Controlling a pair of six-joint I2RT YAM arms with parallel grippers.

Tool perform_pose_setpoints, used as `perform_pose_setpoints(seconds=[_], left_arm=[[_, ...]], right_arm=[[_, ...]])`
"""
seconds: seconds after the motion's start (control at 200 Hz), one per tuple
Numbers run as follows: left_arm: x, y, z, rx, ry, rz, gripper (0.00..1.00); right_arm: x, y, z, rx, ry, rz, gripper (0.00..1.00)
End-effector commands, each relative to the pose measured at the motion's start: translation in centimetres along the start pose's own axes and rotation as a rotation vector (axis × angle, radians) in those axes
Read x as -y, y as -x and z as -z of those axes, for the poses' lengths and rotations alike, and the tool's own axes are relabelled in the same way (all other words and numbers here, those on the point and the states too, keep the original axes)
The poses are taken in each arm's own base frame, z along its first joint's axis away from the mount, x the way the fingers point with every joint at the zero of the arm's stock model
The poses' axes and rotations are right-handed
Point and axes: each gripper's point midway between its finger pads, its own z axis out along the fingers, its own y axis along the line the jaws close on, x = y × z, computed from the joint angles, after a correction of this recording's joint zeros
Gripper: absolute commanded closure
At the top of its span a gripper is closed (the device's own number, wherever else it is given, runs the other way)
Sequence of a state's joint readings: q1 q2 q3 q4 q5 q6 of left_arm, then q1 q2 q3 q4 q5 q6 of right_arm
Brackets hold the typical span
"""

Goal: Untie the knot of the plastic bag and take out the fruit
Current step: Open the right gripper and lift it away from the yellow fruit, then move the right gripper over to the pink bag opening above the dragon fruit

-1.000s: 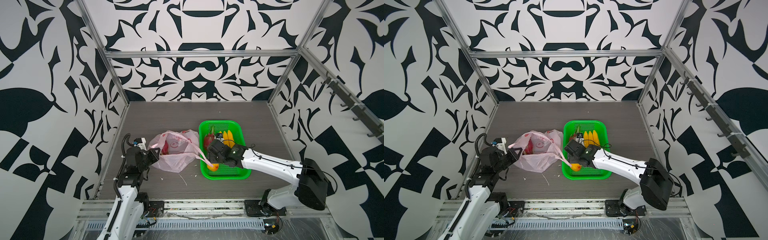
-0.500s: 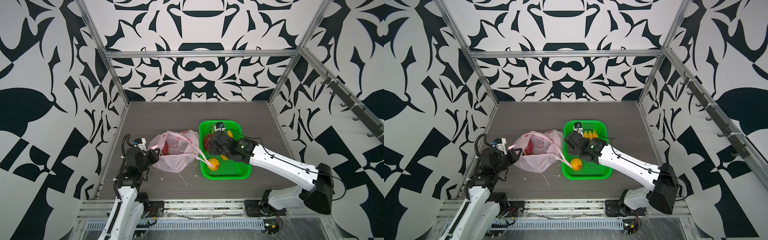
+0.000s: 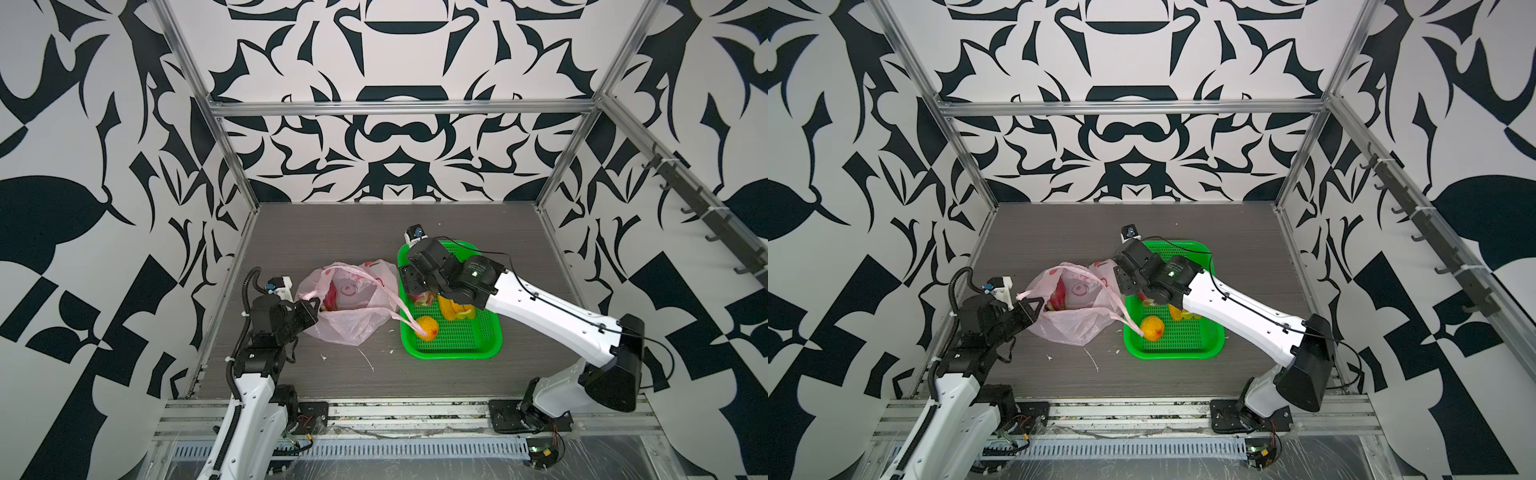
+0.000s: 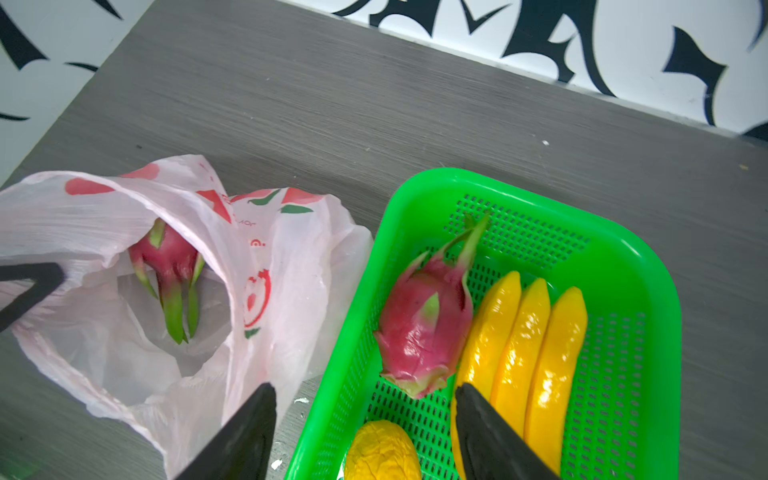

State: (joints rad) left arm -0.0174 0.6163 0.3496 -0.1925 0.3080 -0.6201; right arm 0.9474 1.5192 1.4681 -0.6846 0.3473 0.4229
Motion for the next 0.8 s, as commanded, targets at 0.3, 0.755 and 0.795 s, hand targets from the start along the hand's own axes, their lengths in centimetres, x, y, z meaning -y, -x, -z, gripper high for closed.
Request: perform_pose_setpoints(seconds=[0.3, 0.755, 0.795], left_arm=[[0.1, 0.8, 0.5, 0.025, 0.02, -0.023, 1.0], [-0.2, 0.5, 0.9, 0.036, 0.029, -0.016, 1.0], [-0.3, 0.4, 0.9, 0.035, 0.031, -0.016, 1.0]], right_arm=[[-10.8, 4.7, 2.3, 0.113, 0.294, 0.146, 0.53], [-19.5, -0.6, -6.7, -0.048, 0.421, 0.112, 0.63], [-19.6, -1.1, -7.4, -0.057, 0.414, 0.102, 0.63]])
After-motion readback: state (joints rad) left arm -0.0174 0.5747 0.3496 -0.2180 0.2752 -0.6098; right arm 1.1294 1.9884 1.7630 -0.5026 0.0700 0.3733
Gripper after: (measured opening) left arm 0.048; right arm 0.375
